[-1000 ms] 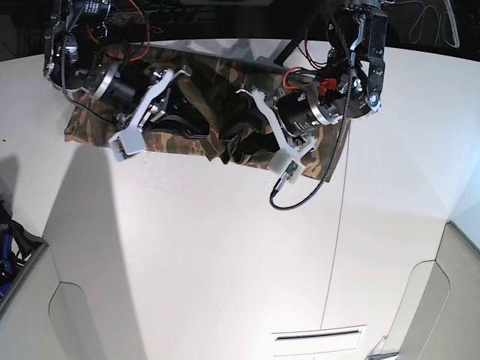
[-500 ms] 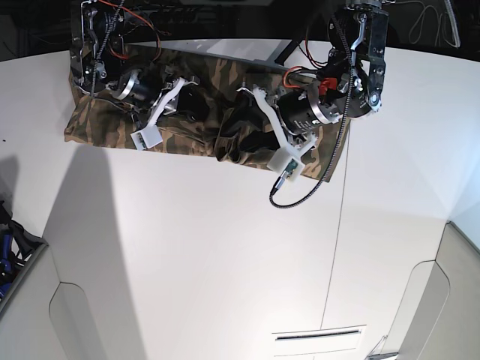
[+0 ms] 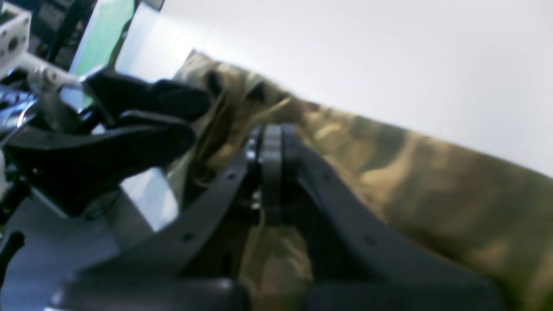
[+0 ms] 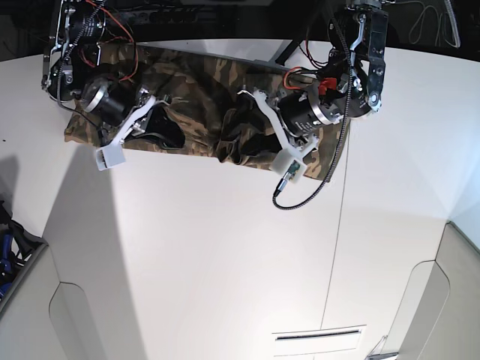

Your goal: Fold the T-shirt properly

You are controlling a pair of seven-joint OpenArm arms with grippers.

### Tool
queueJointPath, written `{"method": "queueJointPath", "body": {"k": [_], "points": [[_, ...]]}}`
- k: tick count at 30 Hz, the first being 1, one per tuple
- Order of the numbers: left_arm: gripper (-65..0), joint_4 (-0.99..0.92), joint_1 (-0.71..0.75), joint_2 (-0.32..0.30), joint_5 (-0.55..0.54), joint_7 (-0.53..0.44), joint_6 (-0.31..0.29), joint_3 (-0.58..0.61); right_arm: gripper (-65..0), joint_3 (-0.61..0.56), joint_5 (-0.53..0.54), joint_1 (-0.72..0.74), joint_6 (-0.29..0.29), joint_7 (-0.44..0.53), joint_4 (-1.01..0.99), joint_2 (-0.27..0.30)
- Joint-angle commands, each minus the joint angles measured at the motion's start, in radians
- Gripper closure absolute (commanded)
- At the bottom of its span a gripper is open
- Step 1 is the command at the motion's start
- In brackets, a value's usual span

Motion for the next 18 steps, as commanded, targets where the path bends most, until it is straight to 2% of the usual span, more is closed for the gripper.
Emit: {"method": "queueJointPath", "body": {"k": [1, 4, 7, 13, 18], "points": [[-34.6, -0.004, -0.008, 0.003, -0.016, -0.032, -0.003, 0.000, 0.0, 0.008, -0.008, 0.008, 0.007, 0.016, 0.005, 0.003], [-34.6, -0.060, -0.008, 0.006, -0.016, -0.083, -0.003, 0.000, 0.0, 0.011, -0.071, 0.008, 0.007, 0.024, -0.041, 0.003], [-34.6, -0.112, -0.008, 0.009, -0.016, -0.137, -0.004, 0.000, 0.0, 0.010, -0.082, 0.008, 0.007, 0.045, -0.111, 0.010], [-34.6, -0.173, -0.008, 0.092, -0.012, -0.148, -0.005, 0.000, 0.0, 0.011, -0.085, 0.008, 0.007, 0.115, -0.249, 0.046], [-34.6, -0.212, -0.008, 0.140, 0.015, -0.153, -0.005, 0.001, 0.0, 0.011, -0.080, 0.008, 0.007, 0.114, -0.259, 0.047]]}}
